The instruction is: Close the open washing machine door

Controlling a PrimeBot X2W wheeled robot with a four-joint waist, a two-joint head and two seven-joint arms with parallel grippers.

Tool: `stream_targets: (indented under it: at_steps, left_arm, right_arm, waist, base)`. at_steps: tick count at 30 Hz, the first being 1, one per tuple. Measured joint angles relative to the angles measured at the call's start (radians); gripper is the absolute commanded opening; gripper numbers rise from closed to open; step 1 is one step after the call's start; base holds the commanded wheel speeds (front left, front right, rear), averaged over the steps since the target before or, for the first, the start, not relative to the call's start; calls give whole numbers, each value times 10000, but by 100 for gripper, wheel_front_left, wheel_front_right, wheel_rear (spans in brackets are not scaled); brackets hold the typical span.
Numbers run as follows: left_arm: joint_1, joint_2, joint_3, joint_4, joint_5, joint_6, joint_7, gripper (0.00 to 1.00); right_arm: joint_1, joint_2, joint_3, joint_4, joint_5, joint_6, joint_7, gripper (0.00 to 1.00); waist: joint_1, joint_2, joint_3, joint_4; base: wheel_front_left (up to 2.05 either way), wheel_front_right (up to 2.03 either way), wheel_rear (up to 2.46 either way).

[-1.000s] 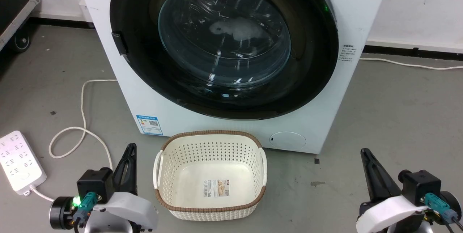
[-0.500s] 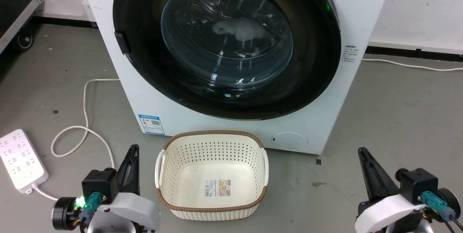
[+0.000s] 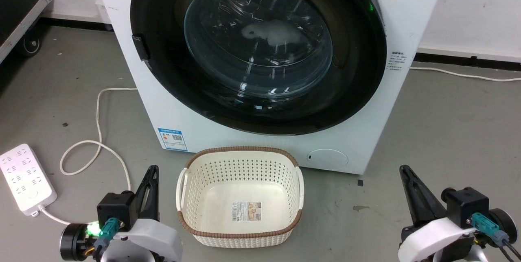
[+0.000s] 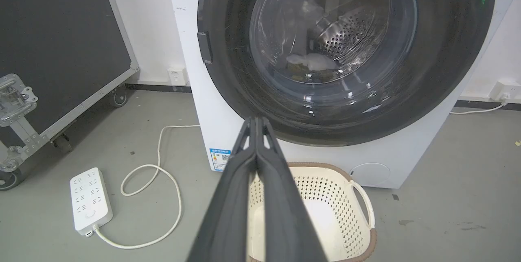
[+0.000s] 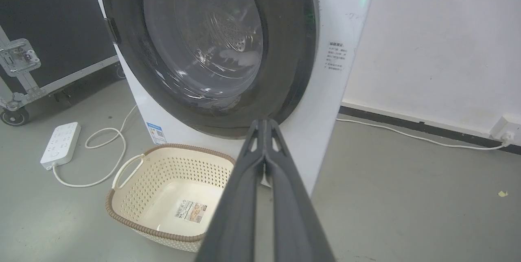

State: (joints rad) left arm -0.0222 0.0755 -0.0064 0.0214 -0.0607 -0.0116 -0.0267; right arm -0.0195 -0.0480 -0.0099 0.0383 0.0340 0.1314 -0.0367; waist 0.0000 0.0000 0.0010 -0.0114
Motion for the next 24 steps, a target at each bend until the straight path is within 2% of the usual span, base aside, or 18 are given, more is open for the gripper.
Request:
stream_targets:
  at_steps: [24]
  left_arm:
    - [77,-236,42,-165,583,90,265,0]
  right_arm:
    - [7,0,96,-316,-265,0,364,0]
  waist:
    - [0,0,-10,114]
  base:
    - [0,0,0]
